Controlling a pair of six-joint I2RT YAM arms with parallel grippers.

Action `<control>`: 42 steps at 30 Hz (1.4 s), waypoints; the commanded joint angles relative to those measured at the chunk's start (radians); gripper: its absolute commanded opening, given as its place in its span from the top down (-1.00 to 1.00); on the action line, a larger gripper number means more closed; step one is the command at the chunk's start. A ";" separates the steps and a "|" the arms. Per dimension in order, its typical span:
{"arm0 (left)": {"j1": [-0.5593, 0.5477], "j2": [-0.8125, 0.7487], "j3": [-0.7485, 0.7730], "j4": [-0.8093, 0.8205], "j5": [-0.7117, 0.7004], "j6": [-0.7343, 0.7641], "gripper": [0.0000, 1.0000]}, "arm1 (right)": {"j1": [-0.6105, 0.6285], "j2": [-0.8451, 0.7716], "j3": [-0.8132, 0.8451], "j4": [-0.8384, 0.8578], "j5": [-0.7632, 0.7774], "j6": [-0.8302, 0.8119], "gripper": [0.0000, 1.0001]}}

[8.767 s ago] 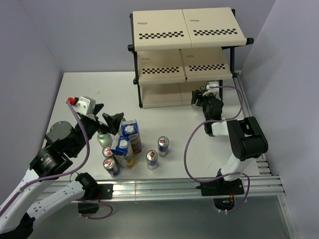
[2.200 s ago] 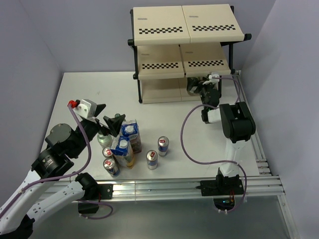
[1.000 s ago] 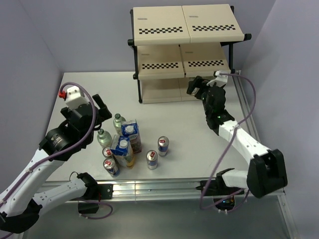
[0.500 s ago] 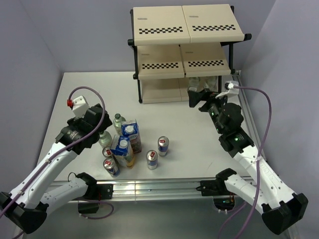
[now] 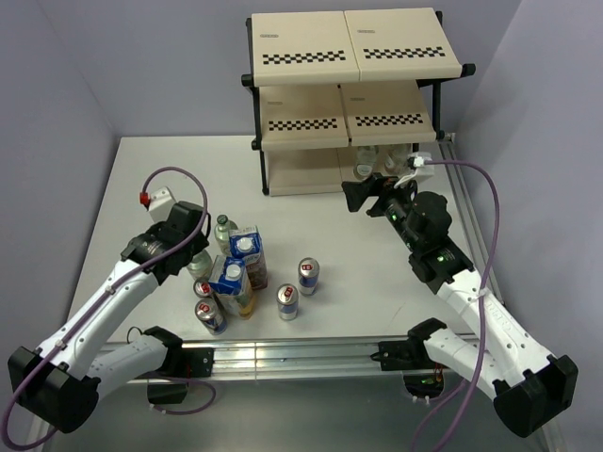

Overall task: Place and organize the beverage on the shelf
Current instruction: Pick up the drink from the center of the board.

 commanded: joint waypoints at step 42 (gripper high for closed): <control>0.003 -0.221 0.526 0.145 0.123 0.601 0.99 | 0.218 0.337 0.387 0.167 -0.638 -0.095 -0.83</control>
